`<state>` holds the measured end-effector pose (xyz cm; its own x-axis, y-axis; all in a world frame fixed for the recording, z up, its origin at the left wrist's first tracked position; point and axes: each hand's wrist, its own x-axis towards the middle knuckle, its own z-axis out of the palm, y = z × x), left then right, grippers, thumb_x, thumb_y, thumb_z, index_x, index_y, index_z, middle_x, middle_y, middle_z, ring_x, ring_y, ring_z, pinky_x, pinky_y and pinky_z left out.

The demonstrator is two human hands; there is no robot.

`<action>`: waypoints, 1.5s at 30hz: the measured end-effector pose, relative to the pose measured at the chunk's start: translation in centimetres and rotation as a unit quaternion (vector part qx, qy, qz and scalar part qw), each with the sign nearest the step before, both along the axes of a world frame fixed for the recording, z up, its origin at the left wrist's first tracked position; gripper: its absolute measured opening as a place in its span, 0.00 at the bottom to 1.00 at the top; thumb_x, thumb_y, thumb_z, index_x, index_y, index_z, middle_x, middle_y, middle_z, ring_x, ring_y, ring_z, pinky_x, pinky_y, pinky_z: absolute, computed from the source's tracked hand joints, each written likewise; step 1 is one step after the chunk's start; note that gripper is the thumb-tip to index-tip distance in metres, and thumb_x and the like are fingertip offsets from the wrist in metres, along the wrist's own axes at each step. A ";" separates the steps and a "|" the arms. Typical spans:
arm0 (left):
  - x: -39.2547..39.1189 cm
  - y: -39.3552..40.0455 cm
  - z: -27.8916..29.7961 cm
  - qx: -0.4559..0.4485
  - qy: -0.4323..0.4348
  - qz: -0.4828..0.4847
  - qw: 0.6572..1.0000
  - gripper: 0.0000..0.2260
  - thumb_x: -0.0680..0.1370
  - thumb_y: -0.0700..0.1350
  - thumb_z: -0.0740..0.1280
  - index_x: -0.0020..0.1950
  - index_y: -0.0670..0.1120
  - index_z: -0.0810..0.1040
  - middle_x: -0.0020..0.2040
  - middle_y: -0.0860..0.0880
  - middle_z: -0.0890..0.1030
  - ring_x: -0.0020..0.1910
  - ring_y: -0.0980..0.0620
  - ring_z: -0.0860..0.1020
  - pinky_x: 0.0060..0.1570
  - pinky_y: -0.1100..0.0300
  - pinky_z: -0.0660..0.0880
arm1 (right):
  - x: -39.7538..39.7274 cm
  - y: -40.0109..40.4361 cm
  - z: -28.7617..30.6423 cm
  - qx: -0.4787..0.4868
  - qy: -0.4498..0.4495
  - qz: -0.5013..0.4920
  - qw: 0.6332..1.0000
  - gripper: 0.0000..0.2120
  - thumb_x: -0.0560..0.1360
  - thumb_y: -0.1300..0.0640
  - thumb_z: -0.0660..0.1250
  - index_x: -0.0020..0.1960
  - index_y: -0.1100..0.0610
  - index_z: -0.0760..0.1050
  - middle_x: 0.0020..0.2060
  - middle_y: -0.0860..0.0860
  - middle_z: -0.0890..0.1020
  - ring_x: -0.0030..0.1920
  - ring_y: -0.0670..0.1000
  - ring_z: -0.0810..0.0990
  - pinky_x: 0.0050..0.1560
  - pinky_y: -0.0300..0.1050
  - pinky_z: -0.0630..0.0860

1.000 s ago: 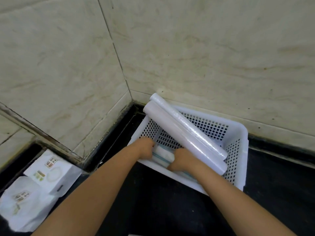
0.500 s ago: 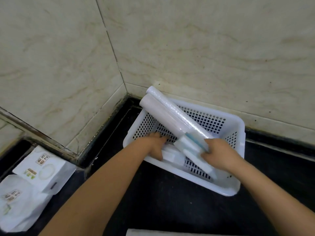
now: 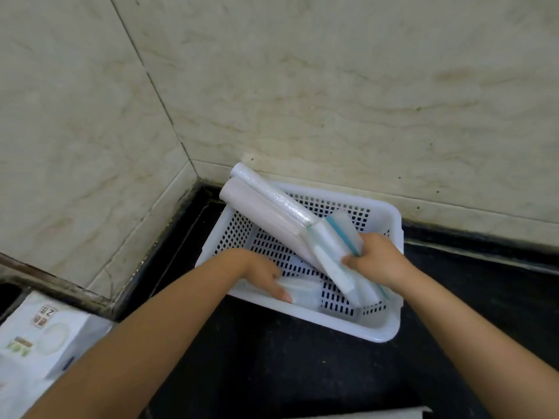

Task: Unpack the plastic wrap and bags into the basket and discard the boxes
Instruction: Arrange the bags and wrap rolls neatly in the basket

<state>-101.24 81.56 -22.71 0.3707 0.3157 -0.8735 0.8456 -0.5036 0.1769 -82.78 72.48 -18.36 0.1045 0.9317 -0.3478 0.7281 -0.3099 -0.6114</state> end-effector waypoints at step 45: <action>-2.9 -0.5 1.6 0.248 -0.151 -0.038 0.956 0.13 0.80 0.41 0.54 0.62 0.40 0.71 0.62 0.41 0.73 0.62 0.41 0.67 0.62 0.51 0.66 | -4.3 0.3 -3.9 -0.127 -0.012 0.172 0.977 0.14 0.78 0.56 0.57 0.34 0.51 0.68 0.37 0.46 0.72 0.42 0.49 0.71 0.40 0.36 0.67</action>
<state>-104.13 81.09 -21.15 0.6207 0.6258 -0.4723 0.7515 -0.6467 0.1307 -87.13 72.77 -22.26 -0.1890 0.7967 -0.5741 0.8290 -0.1839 -0.5282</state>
